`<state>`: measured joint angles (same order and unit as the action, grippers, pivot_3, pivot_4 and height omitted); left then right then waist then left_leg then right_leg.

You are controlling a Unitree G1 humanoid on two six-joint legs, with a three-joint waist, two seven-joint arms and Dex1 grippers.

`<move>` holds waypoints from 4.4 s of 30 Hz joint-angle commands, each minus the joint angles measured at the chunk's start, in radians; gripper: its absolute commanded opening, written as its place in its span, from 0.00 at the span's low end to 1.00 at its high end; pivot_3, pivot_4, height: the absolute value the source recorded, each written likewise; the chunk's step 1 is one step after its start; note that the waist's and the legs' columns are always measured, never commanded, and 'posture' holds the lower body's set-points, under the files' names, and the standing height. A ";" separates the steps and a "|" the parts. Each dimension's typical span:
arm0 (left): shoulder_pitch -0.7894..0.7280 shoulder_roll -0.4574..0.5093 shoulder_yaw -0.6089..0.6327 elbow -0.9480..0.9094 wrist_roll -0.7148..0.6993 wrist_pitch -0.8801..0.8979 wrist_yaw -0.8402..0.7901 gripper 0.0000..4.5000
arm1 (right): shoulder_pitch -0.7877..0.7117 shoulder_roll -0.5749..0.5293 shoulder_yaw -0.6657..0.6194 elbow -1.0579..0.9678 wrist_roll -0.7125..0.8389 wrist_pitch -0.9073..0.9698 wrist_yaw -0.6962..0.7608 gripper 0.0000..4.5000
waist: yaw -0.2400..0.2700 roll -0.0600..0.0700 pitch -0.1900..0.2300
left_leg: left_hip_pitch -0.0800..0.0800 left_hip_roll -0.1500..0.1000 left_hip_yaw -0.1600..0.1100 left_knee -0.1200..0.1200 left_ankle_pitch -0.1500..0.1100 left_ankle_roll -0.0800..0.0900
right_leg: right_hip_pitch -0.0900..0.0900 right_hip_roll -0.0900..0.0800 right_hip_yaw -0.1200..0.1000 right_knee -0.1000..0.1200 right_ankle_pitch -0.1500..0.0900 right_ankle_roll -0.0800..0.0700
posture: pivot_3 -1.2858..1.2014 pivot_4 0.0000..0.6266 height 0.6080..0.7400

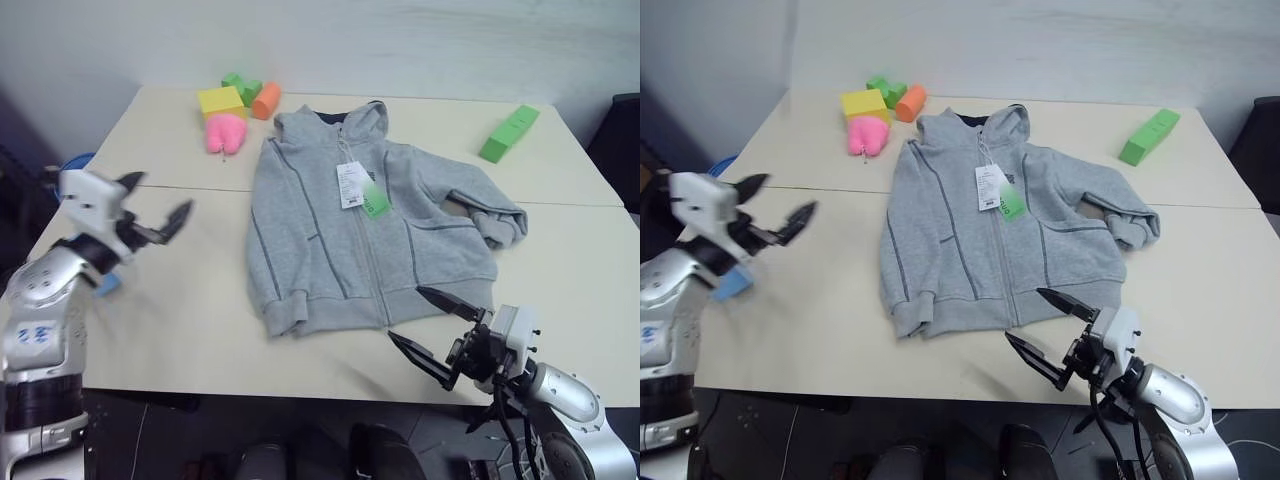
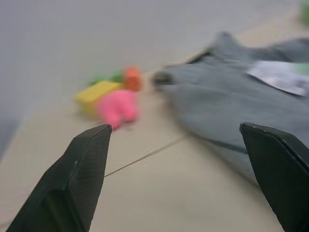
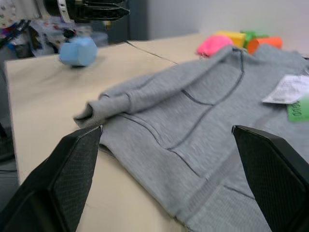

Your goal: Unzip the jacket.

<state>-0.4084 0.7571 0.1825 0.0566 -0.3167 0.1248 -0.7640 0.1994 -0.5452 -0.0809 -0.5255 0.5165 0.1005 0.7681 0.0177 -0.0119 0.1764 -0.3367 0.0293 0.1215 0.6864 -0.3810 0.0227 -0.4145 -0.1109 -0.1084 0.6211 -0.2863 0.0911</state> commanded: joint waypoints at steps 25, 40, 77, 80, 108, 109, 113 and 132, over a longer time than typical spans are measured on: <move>-0.468 -0.093 -0.374 0.888 0.407 -0.728 -0.374 0.99 | -0.353 0.088 0.450 0.283 -0.571 0.125 -0.111 1.00 | -0.016 -0.001 -0.001 | -0.018 0.001 -0.002 0.014 0.002 0.002 | -0.012 0.006 -0.002 0.008 0.001 0.002 | 0.52 0.24 1.00; -0.307 -0.338 -0.419 0.668 0.241 -0.550 -0.633 0.37 | -0.200 -0.095 0.156 0.136 -0.500 0.154 -0.114 0.00 | 0.014 0.003 -0.003 | -0.019 -0.008 -0.006 0.015 -0.001 0.012 | -0.008 -0.003 -0.007 0.006 0.002 0.004 | 0.52 0.24 1.00; -0.787 -0.451 -0.378 1.151 0.435 -0.709 -0.121 1.00 | 0.550 0.065 -0.602 -0.089 -0.101 -0.002 0.059 0.73 | 0.033 0.010 -0.002 | -0.027 -0.018 -0.016 0.028 -0.007 0.025 | 0.005 -0.005 -0.011 -0.015 0.012 0.023 | 0.52 0.24 1.00; -0.838 -0.478 -0.444 1.222 0.549 -0.722 0.007 1.00 | 0.625 0.083 -0.657 -0.167 -0.017 0.028 0.066 0.95 | 0.032 0.010 -0.002 | -0.029 -0.017 -0.016 0.028 -0.007 0.026 | 0.003 -0.005 -0.011 -0.017 0.013 0.024 | 0.52 0.24 1.00; -0.914 -0.513 -0.490 1.296 0.729 -0.688 0.074 1.00 | 0.596 0.297 -0.268 -0.455 -0.138 -0.106 -0.144 1.00 | 0.031 0.009 -0.002 | -0.033 -0.017 -0.014 0.030 -0.007 0.027 | -0.002 -0.005 -0.010 -0.014 0.013 0.024 | 0.52 0.24 1.00; -0.910 -0.527 -0.496 1.299 0.737 -0.680 0.094 1.00 | 0.595 0.303 -0.256 -0.453 -0.150 -0.118 -0.150 1.00 | 0.031 0.009 -0.002 | -0.033 -0.017 -0.014 0.030 -0.007 0.027 | -0.002 -0.005 -0.010 -0.014 0.013 0.025 | 0.52 0.24 1.00; -0.901 -0.578 -0.511 1.309 0.765 -0.635 0.170 1.00 | 0.590 0.317 -0.245 -0.448 -0.171 -0.142 -0.185 1.00 | 0.032 0.009 -0.002 | -0.033 -0.019 -0.014 0.030 -0.007 0.027 | -0.002 -0.005 -0.010 -0.014 0.013 0.025 | 0.52 0.24 1.00; -0.792 -0.573 -0.346 1.295 0.622 -0.536 -0.060 0.00 | 0.410 -0.082 0.088 -0.522 -0.026 0.443 -0.521 1.00 | 0.011 0.006 -0.004 | -0.031 -0.014 -0.015 0.033 -0.006 0.028 | 0.000 -0.006 -0.010 -0.010 0.013 0.024 | 0.52 0.24 1.00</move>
<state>-1.2165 0.1824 -0.1668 1.3564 0.3140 -0.4193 -0.7938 0.6381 -0.6146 -0.0433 -1.0183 0.4745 0.4427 0.3269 0.0288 -0.0059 0.1719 -0.3677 0.0154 0.1062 0.7190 -0.3873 0.0504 -0.4147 -0.1172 -0.1185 0.6110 -0.2729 0.1154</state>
